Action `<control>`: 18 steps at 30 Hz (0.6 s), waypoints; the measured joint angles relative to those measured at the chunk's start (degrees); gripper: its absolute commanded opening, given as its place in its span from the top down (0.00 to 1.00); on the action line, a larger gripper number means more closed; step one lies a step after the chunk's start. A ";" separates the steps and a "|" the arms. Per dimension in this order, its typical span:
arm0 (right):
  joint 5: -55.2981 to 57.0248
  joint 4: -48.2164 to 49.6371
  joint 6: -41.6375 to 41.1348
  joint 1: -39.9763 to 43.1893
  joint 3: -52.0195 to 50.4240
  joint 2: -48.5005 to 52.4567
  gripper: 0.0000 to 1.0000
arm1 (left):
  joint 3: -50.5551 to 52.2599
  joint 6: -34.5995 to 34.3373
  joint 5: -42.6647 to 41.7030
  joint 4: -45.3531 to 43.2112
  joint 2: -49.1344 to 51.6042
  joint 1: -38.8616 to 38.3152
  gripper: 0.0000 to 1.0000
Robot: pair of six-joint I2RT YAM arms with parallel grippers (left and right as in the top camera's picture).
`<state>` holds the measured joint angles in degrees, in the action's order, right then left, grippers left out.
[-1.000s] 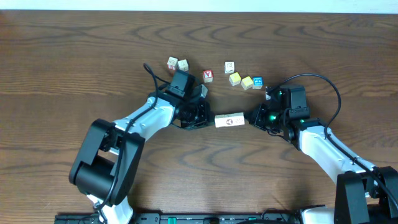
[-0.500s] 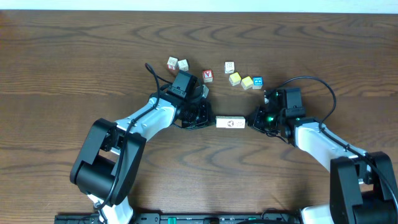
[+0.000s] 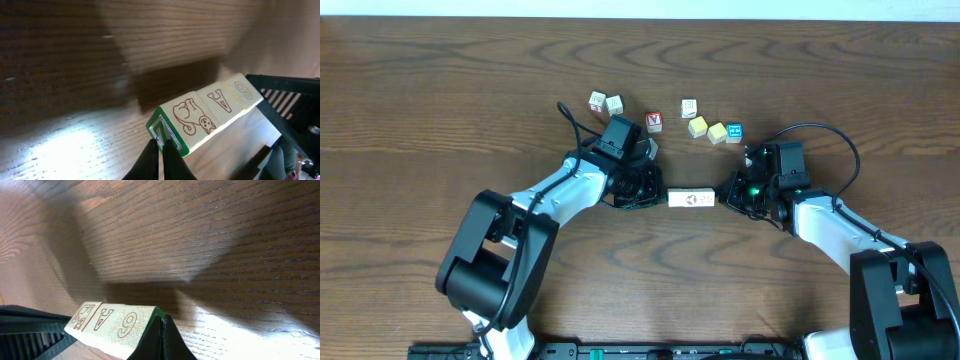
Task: Lift 3 blocks
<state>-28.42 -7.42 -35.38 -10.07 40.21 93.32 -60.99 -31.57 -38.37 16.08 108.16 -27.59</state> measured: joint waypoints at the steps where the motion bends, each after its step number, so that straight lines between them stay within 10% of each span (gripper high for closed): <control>1: 0.00 0.00 0.02 0.00 0.00 0.00 0.99 | 0.00 0.00 0.02 -0.02 0.26 -0.02 0.93; 18: -0.04 0.20 0.02 -0.04 -0.31 0.04 0.99 | 0.00 -0.15 1.36 -0.26 0.94 -0.44 0.93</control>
<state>-28.47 -7.22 -35.35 -10.11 39.90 93.36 -60.99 -31.73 -37.01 15.81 109.10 -28.03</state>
